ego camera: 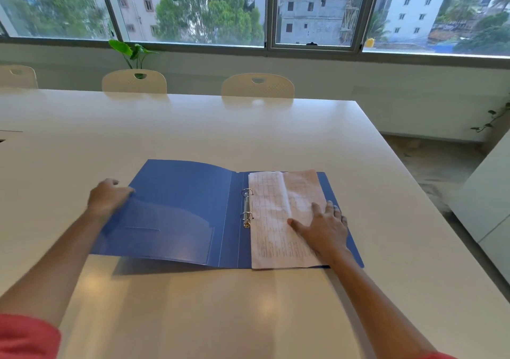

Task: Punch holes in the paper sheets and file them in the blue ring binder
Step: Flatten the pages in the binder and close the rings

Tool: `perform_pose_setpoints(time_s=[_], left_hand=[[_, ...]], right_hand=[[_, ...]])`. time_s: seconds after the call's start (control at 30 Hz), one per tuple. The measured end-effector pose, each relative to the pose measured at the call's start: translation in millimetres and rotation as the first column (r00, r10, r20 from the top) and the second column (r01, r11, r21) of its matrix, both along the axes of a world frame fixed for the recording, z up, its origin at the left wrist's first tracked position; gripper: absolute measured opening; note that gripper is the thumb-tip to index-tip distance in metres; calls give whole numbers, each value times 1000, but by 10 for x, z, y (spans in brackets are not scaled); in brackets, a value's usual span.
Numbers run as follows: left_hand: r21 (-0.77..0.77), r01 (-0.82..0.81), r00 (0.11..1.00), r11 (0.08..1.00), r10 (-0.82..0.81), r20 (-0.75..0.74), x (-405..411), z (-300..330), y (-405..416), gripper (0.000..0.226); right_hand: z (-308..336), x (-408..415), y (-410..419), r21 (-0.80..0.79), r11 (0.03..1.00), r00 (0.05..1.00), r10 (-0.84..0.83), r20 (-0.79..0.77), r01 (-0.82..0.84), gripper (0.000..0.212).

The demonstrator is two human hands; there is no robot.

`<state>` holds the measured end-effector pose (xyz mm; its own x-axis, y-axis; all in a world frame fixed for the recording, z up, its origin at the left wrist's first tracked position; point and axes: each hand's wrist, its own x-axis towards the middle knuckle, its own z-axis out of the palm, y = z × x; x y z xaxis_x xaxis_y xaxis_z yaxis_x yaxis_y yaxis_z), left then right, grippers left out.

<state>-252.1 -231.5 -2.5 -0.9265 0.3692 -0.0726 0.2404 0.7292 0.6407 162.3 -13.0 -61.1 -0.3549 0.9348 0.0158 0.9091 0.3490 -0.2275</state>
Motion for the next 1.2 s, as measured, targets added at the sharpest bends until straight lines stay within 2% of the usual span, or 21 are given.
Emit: perform_pose_setpoints(time_s=[0.07,0.13,0.27,0.37,0.47,0.57,0.63,0.7,0.77,0.83,0.9,0.97,1.03,1.1,1.2], left_hand=[[187,14,974,982,-56,220,-49,154,-73,30],[259,53,946,964,-131,297,-102,355,-117,21],[405,230,896,885,-355,266,-114,841,-122,22],[563,332,837,757,-512,195,186,1114,-20,22],[652,427,765,627,-635,109,652,1253,175,25],[735,428,683,525,-721,118,1136,1244,349,27],[782,400,618,479,-770,156,1405,1137,484,37],[801,408,538,439,-824,178,1576,945,661,24],[754,453,519,477,-828,212,1689,745,851,30],[662,545,537,515,-820,195,1795,548,988,35],[545,652,571,527,-815,104,1906,353,1089,38],[409,742,581,531,-814,2,1999,184,1149,45],[292,796,569,530,-820,-65,2065,43,1185,51],[147,834,547,532,-832,-90,2112,-83,1219,61],[-76,846,518,527,-848,-111,2202,-215,1242,70]], right_hand=[[-2,-7,-9,14,1000,1000,-10,-12,10,97],[6,-12,-18,18,1000,1000,-16,-17,17,98],[18,-10,-35,23,999,1000,-23,-14,23,99],[12,-15,-51,30,999,1000,-28,-13,28,100],[11,-20,-71,44,998,999,-48,-14,49,104],[9,-24,-80,66,996,999,-54,1,53,108],[7,-24,-86,92,994,998,-55,20,53,108],[10,-19,-88,112,992,998,-57,31,53,109],[15,-11,-108,128,990,997,-63,53,55,109],[24,2,-120,128,991,997,-51,58,43,109],[54,48,-99,128,991,996,-46,73,37,108],[66,124,-28,123,992,999,-11,38,7,93],[37,231,28,70,997,993,-6,-117,14,60],[44,380,90,-123,991,910,-92,-404,46,22],[-8,613,290,-321,946,754,-182,-632,-41,14]])
